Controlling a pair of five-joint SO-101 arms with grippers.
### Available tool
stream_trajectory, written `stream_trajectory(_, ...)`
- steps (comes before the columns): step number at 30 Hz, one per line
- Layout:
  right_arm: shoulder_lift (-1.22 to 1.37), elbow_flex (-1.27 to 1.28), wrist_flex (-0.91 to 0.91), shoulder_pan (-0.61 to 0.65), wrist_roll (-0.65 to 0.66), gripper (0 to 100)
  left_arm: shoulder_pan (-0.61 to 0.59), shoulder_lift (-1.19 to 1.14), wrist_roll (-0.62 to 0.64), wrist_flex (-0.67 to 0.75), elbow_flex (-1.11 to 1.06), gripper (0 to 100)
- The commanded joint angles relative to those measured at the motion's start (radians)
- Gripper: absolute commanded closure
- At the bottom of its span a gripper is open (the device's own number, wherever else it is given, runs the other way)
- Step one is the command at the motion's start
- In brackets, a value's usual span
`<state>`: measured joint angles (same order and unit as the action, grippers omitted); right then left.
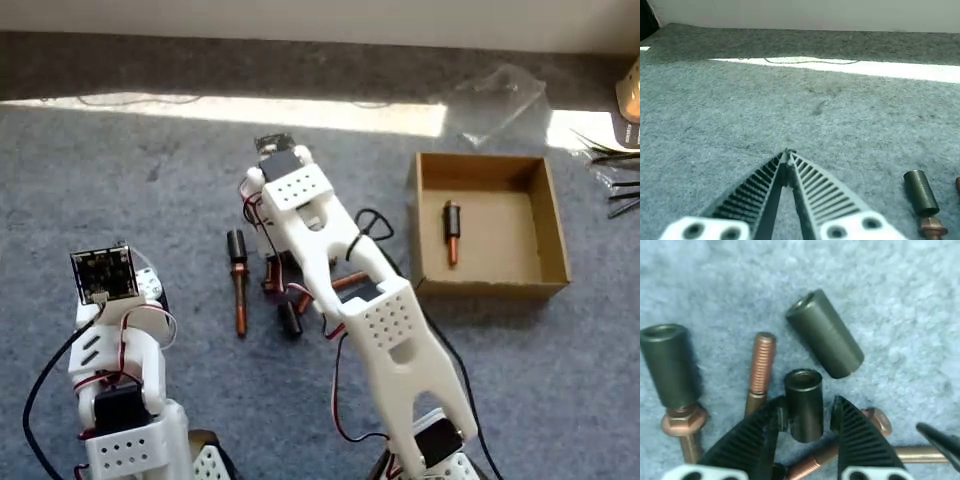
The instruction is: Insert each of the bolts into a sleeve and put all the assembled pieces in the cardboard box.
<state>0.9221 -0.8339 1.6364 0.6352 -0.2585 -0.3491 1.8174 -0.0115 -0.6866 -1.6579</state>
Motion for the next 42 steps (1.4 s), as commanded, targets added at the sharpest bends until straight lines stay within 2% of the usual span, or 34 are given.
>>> stream_trajectory(1,-0.012,-0.042,-0.012,-0.016,-0.008,89.8,-0.012,0.01,0.009,0.002,0.012,100)
stream_trajectory(5,-0.012,-0.042,-0.012,-0.016,0.086,99.5,-0.012,0.01,0.009,0.002,0.012,100)
stream_trajectory(17,-0.019,-0.058,0.027,-0.016,0.275,99.3,-0.012,0.01,0.008,0.002,0.01,100)
stream_trajectory(21,-0.018,-0.188,0.119,-0.018,0.285,99.3,-0.01,0.01,0.008,0.002,0.01,100)
stream_trajectory(25,-0.019,-0.346,0.127,-0.027,0.282,99.3,-0.007,0.01,0.008,0.002,0.008,100)
stream_trajectory(30,-0.03,-0.364,0.127,-0.05,0.284,99.3,-0.005,0.01,0.008,0.002,0.008,100)
stream_trajectory(34,-0.142,-0.321,0.128,-0.05,0.282,99.3,-0.005,0.01,0.006,0.0,0.004,100)
stream_trajectory(42,-0.467,-0.022,0.125,-0.051,0.285,99.3,-0.002,0.01,0.006,0.002,-0.008,100)
